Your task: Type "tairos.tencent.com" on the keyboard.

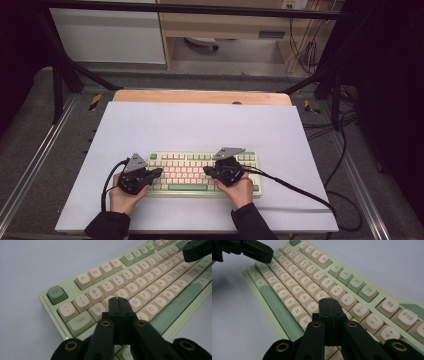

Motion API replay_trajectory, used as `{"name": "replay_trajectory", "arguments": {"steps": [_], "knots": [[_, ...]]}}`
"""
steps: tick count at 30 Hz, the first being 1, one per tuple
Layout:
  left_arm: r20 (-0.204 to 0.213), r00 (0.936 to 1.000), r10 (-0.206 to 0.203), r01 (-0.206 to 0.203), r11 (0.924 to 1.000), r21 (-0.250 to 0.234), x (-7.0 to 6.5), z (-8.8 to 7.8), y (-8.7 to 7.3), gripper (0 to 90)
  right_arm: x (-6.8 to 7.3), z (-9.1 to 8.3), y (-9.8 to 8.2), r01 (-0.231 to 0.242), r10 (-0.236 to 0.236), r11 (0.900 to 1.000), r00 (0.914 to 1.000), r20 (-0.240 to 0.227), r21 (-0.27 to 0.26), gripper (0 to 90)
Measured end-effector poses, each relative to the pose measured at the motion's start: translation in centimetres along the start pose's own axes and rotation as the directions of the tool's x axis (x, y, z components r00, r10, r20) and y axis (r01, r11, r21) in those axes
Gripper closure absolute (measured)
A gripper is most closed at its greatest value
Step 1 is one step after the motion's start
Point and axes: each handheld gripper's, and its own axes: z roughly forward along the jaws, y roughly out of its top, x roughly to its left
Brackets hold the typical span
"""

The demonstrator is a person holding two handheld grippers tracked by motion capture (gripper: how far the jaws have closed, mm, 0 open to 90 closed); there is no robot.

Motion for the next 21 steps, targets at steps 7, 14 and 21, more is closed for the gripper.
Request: {"name": "replay_trajectory", "arguments": {"steps": [7, 14, 21], "knots": [[-0.001, 1.0, 0.002, -0.002, 1.0, 0.003, -0.2, 0.0, 0.1, 90.0, -0.6, -1.3, -1.0, -0.013, 0.013, 1.0, 0.9999, -0.004, -0.009, 90.0], [0.002, 1.0, 0.008, -0.008, 1.0, 0.0, -0.7, 0.0, 0.4, 90.0, -1.2, -2.2, -2.1, -0.029, 0.029, 1.0, 0.9996, -0.004, -0.011, 90.0], [0.004, 0.9999, 0.014, -0.014, 0.9999, -0.007, -1.1, 0.1, 1.1, 90.0, -1.7, -3.0, -2.9, -0.032, 0.032, 0.999, 0.9995, -0.001, -0.007, 90.0]]}}
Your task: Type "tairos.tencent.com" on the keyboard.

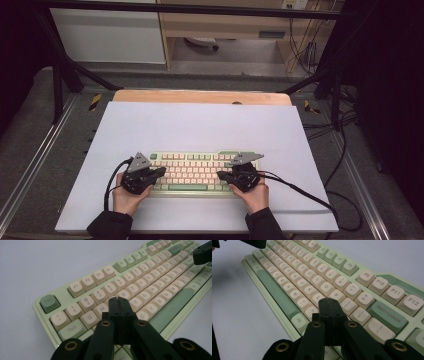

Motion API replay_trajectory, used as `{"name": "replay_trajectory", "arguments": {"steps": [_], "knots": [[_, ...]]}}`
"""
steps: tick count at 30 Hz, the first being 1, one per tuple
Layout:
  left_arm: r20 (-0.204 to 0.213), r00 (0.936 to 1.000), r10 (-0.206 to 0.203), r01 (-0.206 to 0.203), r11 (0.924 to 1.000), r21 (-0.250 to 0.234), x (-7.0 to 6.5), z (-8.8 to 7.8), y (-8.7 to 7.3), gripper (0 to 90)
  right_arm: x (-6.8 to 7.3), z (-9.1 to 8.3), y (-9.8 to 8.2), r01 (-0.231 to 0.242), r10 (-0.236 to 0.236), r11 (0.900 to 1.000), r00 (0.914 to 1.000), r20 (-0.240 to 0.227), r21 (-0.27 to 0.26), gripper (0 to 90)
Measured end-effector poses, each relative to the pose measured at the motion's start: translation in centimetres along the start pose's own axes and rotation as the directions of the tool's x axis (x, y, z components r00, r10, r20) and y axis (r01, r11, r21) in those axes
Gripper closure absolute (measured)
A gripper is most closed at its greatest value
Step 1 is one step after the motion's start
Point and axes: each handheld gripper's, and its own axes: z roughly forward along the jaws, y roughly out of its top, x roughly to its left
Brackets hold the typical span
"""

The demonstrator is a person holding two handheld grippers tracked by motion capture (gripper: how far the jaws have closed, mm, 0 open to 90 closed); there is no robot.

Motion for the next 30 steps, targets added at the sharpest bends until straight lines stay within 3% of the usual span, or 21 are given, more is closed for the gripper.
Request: {"name": "replay_trajectory", "arguments": {"steps": [17, 30], "knots": [[-0.002, 0.9997, 0.023, -0.023, 0.9996, 0.017, -1.1, 2.2, 2.2, 90.0, -0.6, -1.2, -1.7, -0.014, 0.014, 1.0, 0.9999, 0.006, 0.0, 90.0], [-0.003, 0.9994, 0.035, -0.035, 0.9983, 0.046, -1.6, 4.3, 1.7, 90.0, -0.7, -1.4, -2.0, -0.014, 0.014, 1.0, 0.9999, 0.003, -0.007, 90.0]]}}
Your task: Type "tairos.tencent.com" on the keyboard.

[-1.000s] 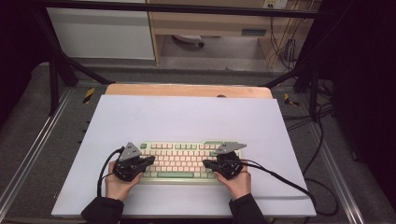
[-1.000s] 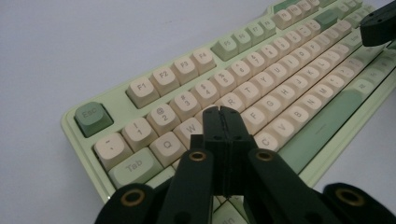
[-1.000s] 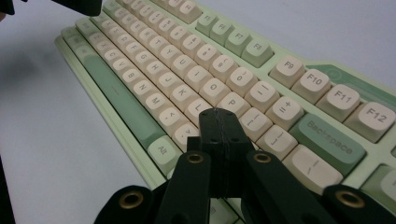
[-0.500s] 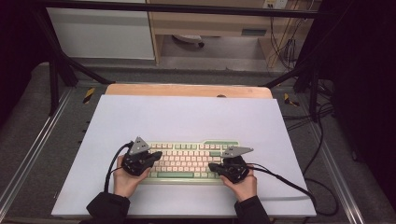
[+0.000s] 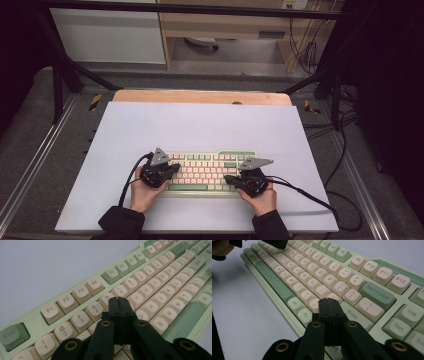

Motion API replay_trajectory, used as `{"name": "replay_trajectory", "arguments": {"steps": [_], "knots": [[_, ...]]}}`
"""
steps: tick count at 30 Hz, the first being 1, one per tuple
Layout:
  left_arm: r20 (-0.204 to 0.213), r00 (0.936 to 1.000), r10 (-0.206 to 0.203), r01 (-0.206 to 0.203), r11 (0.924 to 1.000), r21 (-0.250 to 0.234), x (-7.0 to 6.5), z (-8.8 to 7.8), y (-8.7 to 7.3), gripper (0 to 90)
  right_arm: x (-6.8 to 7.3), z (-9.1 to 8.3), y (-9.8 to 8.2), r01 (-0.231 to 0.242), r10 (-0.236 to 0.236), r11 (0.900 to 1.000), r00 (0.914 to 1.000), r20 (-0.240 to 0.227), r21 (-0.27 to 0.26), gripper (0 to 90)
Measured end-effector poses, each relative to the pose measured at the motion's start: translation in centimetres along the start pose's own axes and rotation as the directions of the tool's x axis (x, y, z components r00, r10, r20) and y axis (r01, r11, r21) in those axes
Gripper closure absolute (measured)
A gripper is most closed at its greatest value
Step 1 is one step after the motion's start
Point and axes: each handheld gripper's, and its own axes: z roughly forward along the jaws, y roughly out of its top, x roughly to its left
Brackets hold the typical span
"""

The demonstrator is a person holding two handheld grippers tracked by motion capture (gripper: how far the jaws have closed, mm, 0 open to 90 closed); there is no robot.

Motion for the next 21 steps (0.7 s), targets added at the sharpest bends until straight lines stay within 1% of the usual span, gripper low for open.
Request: {"name": "replay_trajectory", "arguments": {"steps": [7, 10, 12, 17, 21], "knots": [[-0.008, 0.9999, 0.009, -0.009, 0.9999, 0.004, -0.02, 0.28, -0.14, 90.0, 0.02, 0.1, -0.06, 0.002, -0.002, 1.0, 1.0, 0.0, 0.0, 90.0], [-0.006, 0.9999, 0.014, -0.014, 0.9999, 0.009, -0.04, 0.44, -0.26, 90.0, 0.07, 0.19, -0.09, -0.002, 0.002, 1.0, 1.0, -0.003, 0.007, 90.0], [0.001, 1.0, 0.008, -0.008, 1.0, -0.001, 0.03, 0.58, -0.48, 90.0, 0.08, 0.19, -0.1, -0.001, 0.001, 1.0, 1.0, -0.003, 0.008, 90.0], [0.005, 0.9999, 0.009, -0.009, 1.0, 0.0, 0.05, 0.43, -0.5, 90.0, 0.08, 0.14, -0.1, 0.0, 0.0, 1.0, 1.0, -0.002, 0.007, 90.0], [0.01, 0.9999, 0.011, -0.01, 0.9999, -0.013, -0.06, -0.09, -0.44, 90.0, 0.05, 0.13, -0.1, 0.002, -0.002, 1.0, 1.0, 0.001, 0.005, 90.0]]}}
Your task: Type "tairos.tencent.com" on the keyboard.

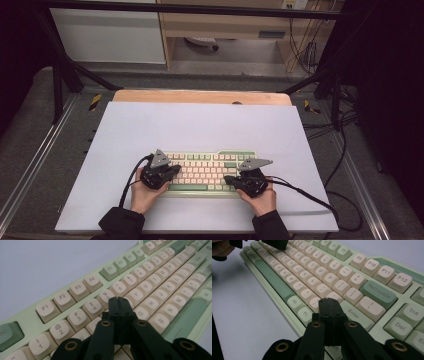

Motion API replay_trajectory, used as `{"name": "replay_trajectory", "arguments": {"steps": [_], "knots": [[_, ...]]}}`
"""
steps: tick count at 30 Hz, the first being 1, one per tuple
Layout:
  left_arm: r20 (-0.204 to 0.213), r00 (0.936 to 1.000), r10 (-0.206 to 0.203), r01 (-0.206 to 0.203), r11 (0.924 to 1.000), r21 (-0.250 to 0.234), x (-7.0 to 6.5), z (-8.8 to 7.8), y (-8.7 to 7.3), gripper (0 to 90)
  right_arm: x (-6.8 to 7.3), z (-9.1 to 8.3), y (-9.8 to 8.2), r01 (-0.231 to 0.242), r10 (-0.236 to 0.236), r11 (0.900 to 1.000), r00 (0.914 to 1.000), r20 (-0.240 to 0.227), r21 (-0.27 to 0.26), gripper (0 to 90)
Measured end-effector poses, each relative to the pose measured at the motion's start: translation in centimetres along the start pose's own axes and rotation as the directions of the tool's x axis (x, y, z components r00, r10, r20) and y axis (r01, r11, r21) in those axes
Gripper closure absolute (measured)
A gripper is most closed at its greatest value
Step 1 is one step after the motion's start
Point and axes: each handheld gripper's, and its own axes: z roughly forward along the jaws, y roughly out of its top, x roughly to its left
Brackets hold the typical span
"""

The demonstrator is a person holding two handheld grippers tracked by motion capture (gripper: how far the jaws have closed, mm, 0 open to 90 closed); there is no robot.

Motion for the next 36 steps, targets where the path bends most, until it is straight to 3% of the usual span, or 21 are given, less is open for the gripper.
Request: {"name": "replay_trajectory", "arguments": {"steps": [12, 25, 36], "knots": [[0.013, 0.9999, 0.004, -0.004, 1.0, -0.005, 0.3, -2.1, -1.0, 90.0, 0.0, -0.4, 0.2, -0.005, 0.005, 1.0, 1.0, -0.003, -0.021, 90.0], [0.009, 0.9997, -0.024, 0.025, 0.9993, -0.029, 1.0, -3.7, -2.0, 90.0, 0.0, -0.2, 0.6, -0.032, 0.032, 0.999, 0.9994, -0.011, -0.036, 90.0], [0.001, 0.9989, -0.047, 0.047, 0.9982, -0.039, 1.6, -4.6, -2.6, 90.0, 0.5, 0.7, 1.3, -0.017, 0.017, 1.0, 0.9998, -0.014, -0.026, 90.0]]}}
